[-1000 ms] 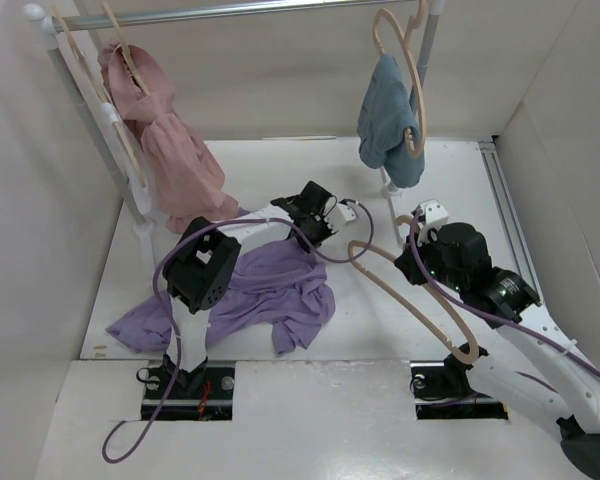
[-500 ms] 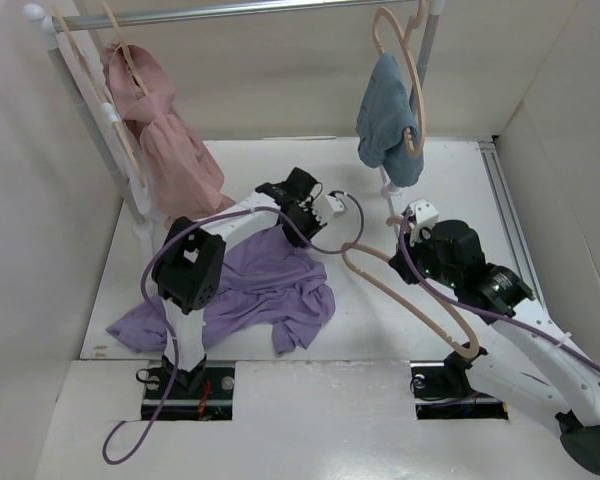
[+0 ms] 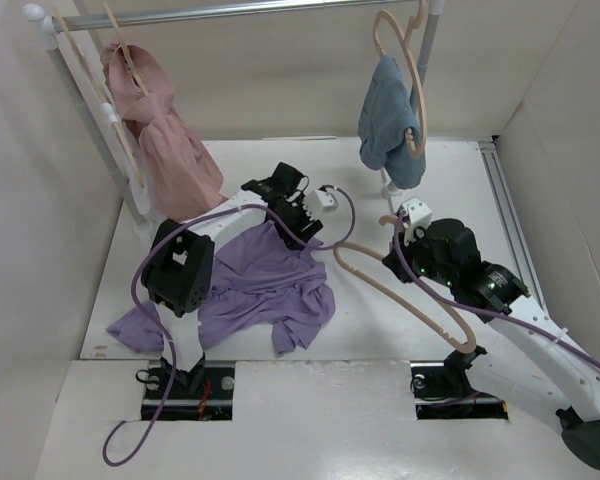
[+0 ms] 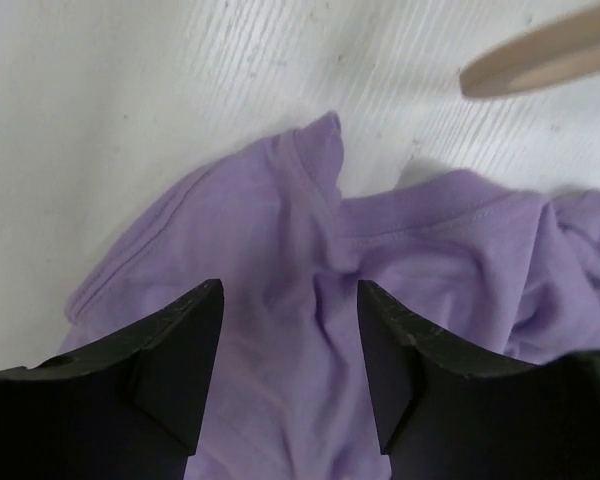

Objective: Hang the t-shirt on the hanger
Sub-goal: Place tshirt on hanger

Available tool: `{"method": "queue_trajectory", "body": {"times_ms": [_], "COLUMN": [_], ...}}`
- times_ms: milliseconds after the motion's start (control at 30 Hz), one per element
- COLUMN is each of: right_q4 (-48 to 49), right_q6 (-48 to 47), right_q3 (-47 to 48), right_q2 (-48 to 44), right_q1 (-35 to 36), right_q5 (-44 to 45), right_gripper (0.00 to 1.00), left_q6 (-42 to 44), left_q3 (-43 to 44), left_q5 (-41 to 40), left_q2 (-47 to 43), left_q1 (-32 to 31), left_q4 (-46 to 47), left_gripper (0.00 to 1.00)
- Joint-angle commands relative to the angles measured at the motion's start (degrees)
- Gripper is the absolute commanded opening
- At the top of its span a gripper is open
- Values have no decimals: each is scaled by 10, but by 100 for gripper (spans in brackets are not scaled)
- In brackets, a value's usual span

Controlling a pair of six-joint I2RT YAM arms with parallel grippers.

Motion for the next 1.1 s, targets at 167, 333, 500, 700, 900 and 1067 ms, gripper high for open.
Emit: {"method": "queue_trajectory", "body": {"times_ms": [167, 333, 500, 700, 900, 1067], "right_q4": [32, 21, 21, 21, 21, 21], "right_q6": [-5, 0, 5, 5, 5, 5], "right_q3": [17, 17, 11, 11, 11, 11], "right_q2": [-18, -25, -35, -35, -30, -30], "right_q1": [12, 12, 12, 12, 12, 12], "right_q5": [-6, 5, 5, 5, 5, 5], "right_gripper": [0, 0, 0, 0, 0, 0], "left_q6": [-61, -66, -56, -42, -36, -12], "left_q3": [-16, -22, -28, -47, -41, -46], "left_q5": [24, 2, -17, -53, -53, -72], "left_q2": [0, 15, 27, 27, 20, -7], "left_q1": [-25, -43, -43, -49, -54, -54], "left_q4": [74, 87, 75, 96, 90, 79], "left_gripper": [53, 41, 37, 11, 0, 0]}}
